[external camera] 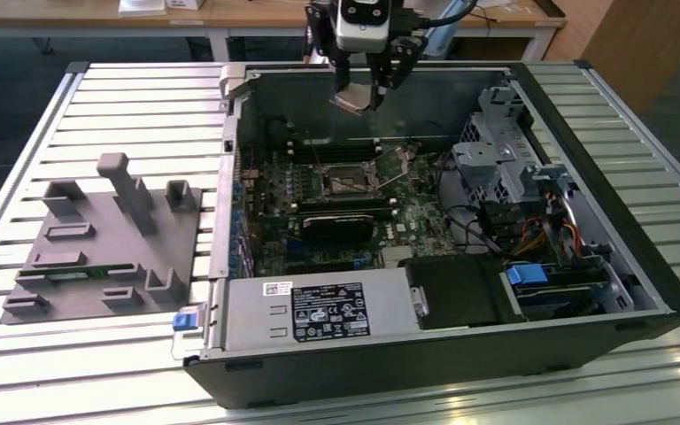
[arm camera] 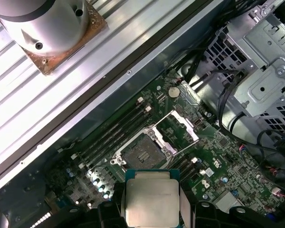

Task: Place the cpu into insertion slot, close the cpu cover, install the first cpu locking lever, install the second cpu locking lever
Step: 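Place the cpu into insertion slot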

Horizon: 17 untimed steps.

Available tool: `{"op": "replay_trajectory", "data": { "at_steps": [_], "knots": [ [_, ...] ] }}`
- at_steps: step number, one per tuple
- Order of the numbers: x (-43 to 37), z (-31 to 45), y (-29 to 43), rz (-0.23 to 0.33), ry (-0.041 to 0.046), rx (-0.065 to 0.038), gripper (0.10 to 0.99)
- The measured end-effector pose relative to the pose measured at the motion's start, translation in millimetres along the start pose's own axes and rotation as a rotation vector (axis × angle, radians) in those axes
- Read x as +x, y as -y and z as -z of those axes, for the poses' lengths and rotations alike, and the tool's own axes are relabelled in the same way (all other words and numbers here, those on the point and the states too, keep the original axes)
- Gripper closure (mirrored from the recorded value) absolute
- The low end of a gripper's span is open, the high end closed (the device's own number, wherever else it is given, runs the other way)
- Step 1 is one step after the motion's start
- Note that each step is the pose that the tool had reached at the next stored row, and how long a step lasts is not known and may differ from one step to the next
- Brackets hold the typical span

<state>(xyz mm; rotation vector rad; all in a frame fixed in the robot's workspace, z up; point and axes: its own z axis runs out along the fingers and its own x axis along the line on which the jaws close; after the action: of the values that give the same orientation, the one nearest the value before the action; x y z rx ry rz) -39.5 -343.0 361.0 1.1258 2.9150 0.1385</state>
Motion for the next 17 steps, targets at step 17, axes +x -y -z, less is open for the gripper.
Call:
{"op": "replay_trajectory", "data": {
  "at_steps": [17],
  "knots": [
    [0.7, -1.5, -0.6, -0.173, 0.0152, -0.003, 0.545]
  ]
}}
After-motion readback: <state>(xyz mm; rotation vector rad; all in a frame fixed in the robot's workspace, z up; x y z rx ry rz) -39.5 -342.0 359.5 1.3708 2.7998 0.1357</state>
